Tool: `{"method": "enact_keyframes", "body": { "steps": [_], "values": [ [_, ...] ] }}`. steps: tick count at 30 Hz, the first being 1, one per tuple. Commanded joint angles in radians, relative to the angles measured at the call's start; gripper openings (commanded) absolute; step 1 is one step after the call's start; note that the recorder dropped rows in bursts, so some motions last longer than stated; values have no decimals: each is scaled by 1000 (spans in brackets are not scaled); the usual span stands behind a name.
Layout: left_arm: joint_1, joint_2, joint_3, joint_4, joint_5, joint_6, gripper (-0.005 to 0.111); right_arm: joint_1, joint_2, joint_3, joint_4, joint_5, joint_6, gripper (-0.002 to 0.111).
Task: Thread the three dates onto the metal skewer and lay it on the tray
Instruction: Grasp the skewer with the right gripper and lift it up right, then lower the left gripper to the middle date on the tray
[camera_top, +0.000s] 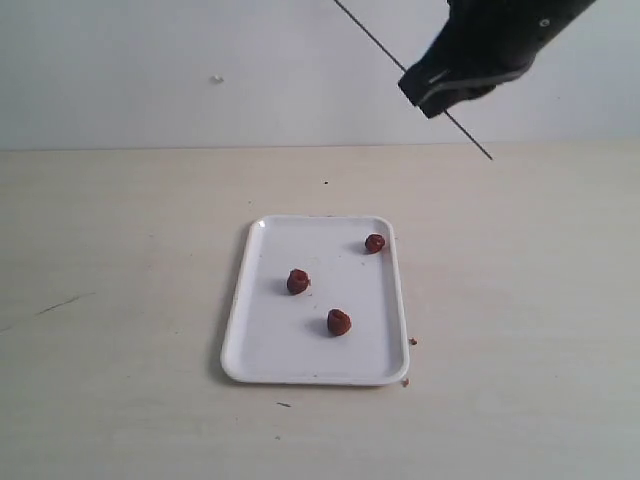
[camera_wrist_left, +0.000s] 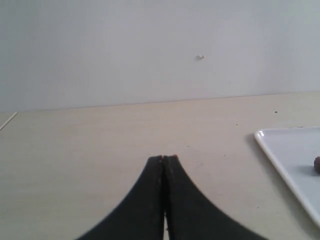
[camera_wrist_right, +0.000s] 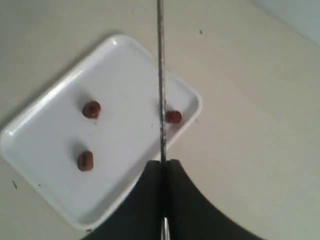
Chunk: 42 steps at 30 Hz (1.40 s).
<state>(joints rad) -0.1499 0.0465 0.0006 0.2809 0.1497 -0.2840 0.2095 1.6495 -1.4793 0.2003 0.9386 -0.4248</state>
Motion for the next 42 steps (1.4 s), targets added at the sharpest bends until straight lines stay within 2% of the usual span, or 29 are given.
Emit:
{"method": "enact_keyframes", "body": {
  "steps": [1, 3, 6, 11, 13, 15, 20, 26, 29, 32, 37, 39, 42],
  "values": [
    [1, -4, -1, -3, -14, -7, 0, -109, 3, 126, 11, -67, 27, 0],
    [1, -4, -1, -3, -25, -6, 0, -159, 3, 198, 30, -154, 25, 0],
    [1, -4, -1, -13, -157, -34, 0, -205, 4, 296, 30, -287, 1, 0],
    [1, -4, -1, -12, -367, -309, 0, -241, 4, 355, 28, -434, -46, 0],
    [1, 2, -1, -12, -516, -358, 0, -244, 2, 355, 36, -470, -46, 0],
    [1, 23, -34, -9, -569, -378, 0, -244, 2, 355, 36, -504, -47, 0],
    [1, 204, -310, 95, -364, -344, 0, -244, 4, 355, 36, -494, -71, 0],
    [-6, 639, -593, 291, -247, -353, 2, -244, 4, 355, 34, -484, -71, 0],
    [-67, 905, -704, 388, -150, -353, 8, -244, 4, 355, 34, -473, -75, 0],
    [-175, 1146, -828, 453, 11, -327, 15, -244, 4, 355, 34, -468, -89, 0],
    [-341, 1487, -1049, 425, 312, -75, 31, -244, 4, 355, 34, -466, -108, 0],
    [-391, 1586, -1145, 346, 406, 55, 38, -244, 4, 355, 34, -464, -114, 0],
    [-431, 1725, -1312, 120, 552, 421, 42, -244, 4, 355, 34, -460, -114, 0]
  ]
}}
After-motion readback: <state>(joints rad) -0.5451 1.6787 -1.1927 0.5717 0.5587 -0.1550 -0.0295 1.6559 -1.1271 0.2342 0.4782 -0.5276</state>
